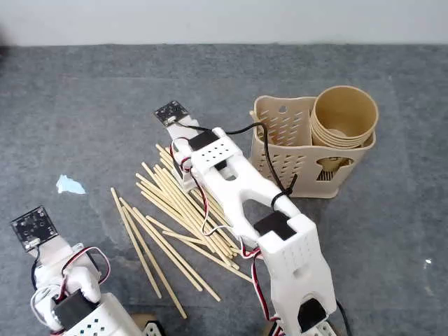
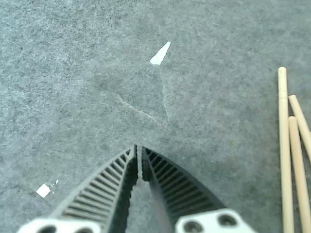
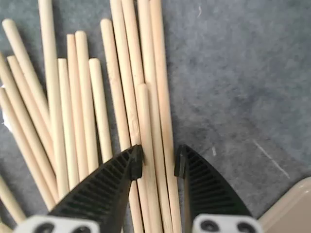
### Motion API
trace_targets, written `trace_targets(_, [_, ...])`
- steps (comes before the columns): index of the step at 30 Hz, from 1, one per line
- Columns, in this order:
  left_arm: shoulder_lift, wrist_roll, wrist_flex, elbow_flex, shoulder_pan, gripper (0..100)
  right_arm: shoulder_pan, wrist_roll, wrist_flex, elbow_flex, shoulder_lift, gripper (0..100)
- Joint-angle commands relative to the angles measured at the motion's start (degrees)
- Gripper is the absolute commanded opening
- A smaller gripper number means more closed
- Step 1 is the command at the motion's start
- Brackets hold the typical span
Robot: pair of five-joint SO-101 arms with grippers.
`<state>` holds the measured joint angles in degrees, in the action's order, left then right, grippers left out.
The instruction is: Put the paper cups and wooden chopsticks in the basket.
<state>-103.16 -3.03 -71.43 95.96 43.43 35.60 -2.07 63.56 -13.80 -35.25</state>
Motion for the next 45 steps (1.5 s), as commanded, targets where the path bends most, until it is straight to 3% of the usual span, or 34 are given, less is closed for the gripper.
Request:
trace_targets(1, [-0.62, 0.62, 1.14, -0.31, -0.18, 1, -1.71, -2.11, -0.04, -2.29, -1.1, 12.9])
trace_targets(6, [-0.62, 0.62, 1.14, -0.31, -0.18, 1, -1.36, -4.48, 4.09, -2.29, -2.86, 12.0])
trace_targets(10, [-0.62, 0.62, 1.14, -0.31, -0.18, 1, -0.66, -4.57, 4.53, -2.29, -2.51, 0.9])
trace_targets(18, [-0.62, 0.62, 1.14, -0.31, -0.18, 1, -0.48, -4.57, 8.48, -2.29, 1.54, 0.8])
trace_targets(30, [-0.62, 0.62, 1.14, -0.31, -0.18, 1, 2.59, -4.57, 18.24, -2.29, 19.38, 0.8])
trace_targets(45, [-0.62, 0.62, 1.14, -0.31, -0.18, 1, 5.93, -4.04, 17.54, -6.68, 33.8, 0.8])
